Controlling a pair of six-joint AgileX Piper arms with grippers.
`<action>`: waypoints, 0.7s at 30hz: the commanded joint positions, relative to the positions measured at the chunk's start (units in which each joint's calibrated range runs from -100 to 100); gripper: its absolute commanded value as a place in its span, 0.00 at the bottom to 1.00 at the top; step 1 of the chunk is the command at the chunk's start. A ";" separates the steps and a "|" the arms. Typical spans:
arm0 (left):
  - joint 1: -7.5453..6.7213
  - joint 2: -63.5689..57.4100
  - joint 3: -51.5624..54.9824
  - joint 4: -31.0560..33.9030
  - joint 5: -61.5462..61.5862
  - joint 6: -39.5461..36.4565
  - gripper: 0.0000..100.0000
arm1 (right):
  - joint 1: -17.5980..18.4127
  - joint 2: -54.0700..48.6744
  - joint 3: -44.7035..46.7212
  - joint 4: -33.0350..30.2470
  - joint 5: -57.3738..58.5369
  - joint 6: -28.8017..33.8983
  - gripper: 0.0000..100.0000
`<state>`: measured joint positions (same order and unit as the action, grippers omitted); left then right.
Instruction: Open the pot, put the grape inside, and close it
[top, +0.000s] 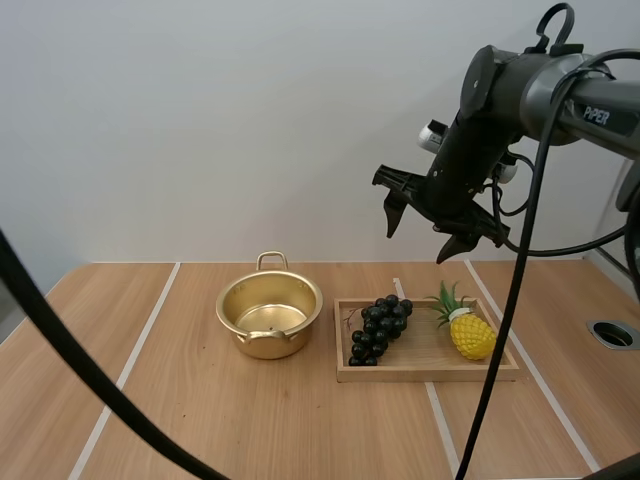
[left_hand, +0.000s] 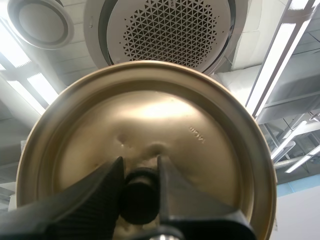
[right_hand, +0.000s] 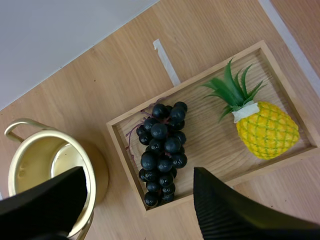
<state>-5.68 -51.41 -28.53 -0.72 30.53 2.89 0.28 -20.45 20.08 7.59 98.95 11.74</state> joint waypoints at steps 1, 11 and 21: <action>0.02 0.00 -0.29 0.05 -1.31 -0.07 0.00 | 1.36 1.10 -0.22 -4.54 -0.78 5.53 1.00; 0.02 0.00 -0.29 0.05 -1.31 -0.07 0.00 | 7.05 5.68 0.15 -16.26 1.05 18.88 1.00; 0.02 0.00 -0.29 0.05 -1.31 -0.07 0.00 | 7.05 7.68 0.64 -12.75 1.05 19.48 1.00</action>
<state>-5.68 -51.41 -28.53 -0.72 30.53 2.89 7.29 -12.54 20.52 -5.64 99.04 30.76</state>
